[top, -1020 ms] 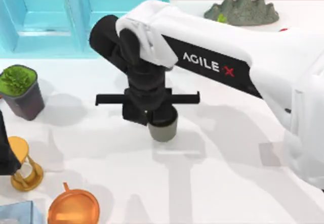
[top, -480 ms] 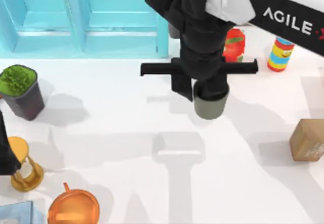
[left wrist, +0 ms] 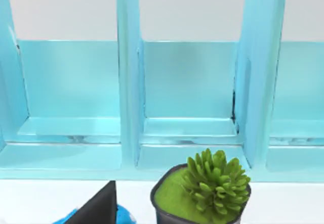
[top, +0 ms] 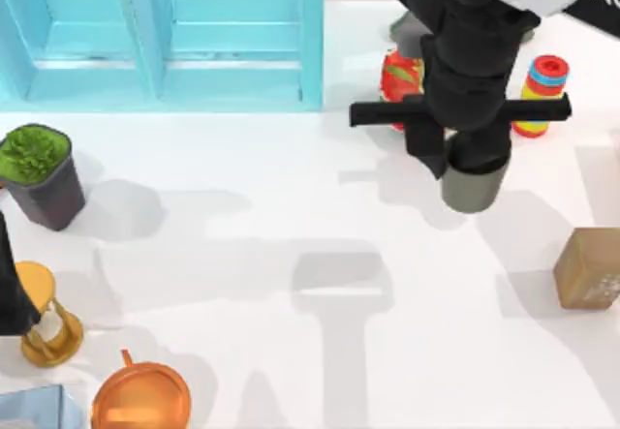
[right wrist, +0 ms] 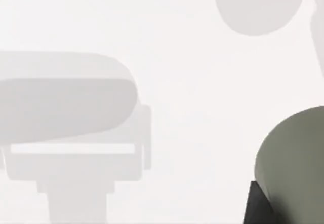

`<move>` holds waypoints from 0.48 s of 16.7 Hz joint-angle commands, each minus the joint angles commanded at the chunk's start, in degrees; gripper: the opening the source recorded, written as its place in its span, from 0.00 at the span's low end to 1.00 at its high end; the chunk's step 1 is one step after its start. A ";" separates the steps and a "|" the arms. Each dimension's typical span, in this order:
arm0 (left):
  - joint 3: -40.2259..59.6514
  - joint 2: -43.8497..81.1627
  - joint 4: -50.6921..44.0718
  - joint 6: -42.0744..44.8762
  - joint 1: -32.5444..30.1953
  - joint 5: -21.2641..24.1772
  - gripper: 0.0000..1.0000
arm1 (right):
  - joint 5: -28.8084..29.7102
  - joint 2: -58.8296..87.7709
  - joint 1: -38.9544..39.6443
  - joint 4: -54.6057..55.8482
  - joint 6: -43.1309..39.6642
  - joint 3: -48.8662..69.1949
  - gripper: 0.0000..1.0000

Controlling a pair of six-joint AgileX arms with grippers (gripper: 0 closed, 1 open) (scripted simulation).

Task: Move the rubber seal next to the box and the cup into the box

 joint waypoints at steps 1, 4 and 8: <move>0.00 0.00 0.00 0.00 0.00 0.00 1.00 | -0.41 -1.80 -3.46 0.21 -3.48 -2.29 0.00; 0.00 0.00 0.00 0.00 0.00 0.00 1.00 | -2.09 -8.75 -16.76 1.41 -16.83 -10.79 0.00; 0.00 0.00 0.00 0.00 0.00 0.00 1.00 | -4.77 -19.98 -37.27 3.79 -37.46 -24.43 0.00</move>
